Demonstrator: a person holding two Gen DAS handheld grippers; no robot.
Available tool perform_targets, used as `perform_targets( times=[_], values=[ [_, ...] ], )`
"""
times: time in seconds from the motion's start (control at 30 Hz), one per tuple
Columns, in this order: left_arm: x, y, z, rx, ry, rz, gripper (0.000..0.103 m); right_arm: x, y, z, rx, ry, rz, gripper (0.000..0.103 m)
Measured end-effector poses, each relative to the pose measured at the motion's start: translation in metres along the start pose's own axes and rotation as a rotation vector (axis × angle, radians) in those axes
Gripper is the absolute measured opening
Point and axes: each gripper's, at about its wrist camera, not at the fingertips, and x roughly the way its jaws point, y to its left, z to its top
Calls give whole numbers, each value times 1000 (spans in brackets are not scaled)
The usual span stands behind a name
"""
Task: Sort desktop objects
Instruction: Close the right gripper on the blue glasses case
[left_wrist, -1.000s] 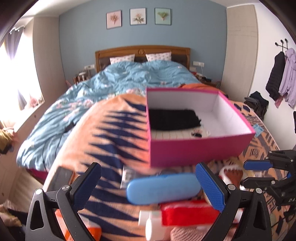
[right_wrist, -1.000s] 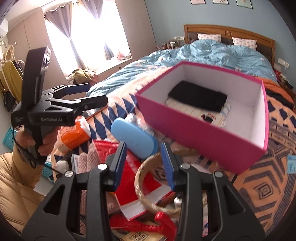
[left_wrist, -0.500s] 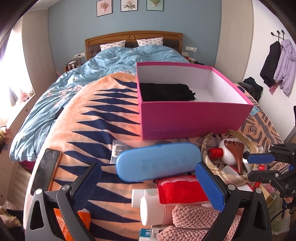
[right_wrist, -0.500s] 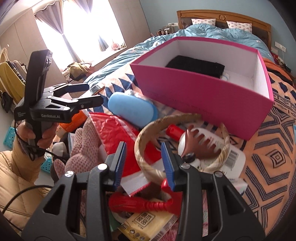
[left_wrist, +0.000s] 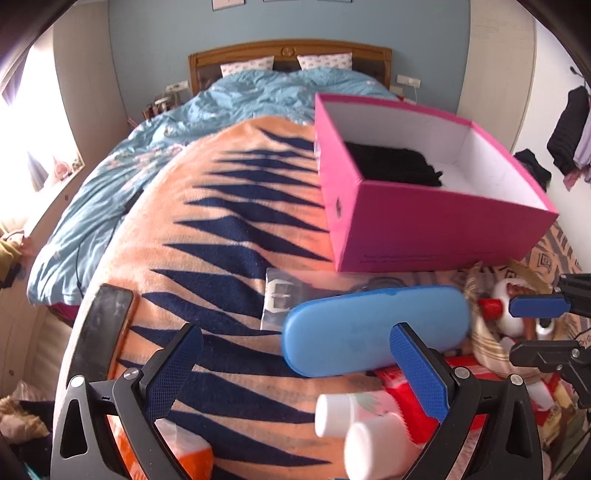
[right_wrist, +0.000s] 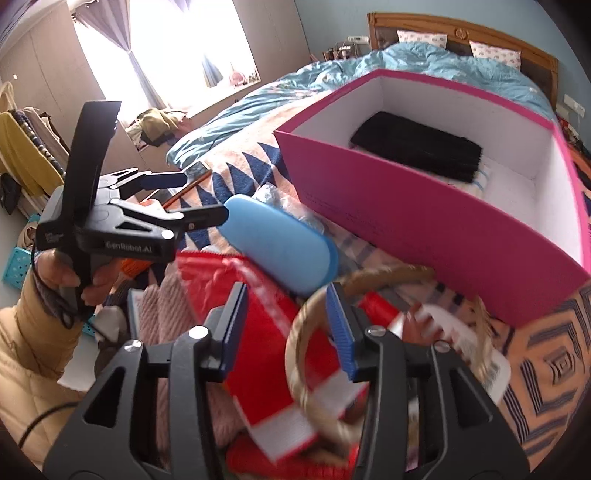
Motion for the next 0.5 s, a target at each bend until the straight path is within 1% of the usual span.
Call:
perform_targets(
  times=[0.03,0.17,0.27,0.37,0.5],
  values=[
    [3,1,0,-2,5,-4,102,6,-2,4,9,14,11,46],
    [13,8,-1,-18,32,-54,102,28,-9,16,35,62,9,46],
    [17,9,-1,-21,41,-81,102,40,-15,22,61,98,-4,46],
    [20,8,-1,-12,54,-101,102,48,-19,23,85,126,-3,46],
    [28,7,0,-12,80,-137,101,50,-22,24,111,144,0,50]
  ],
)
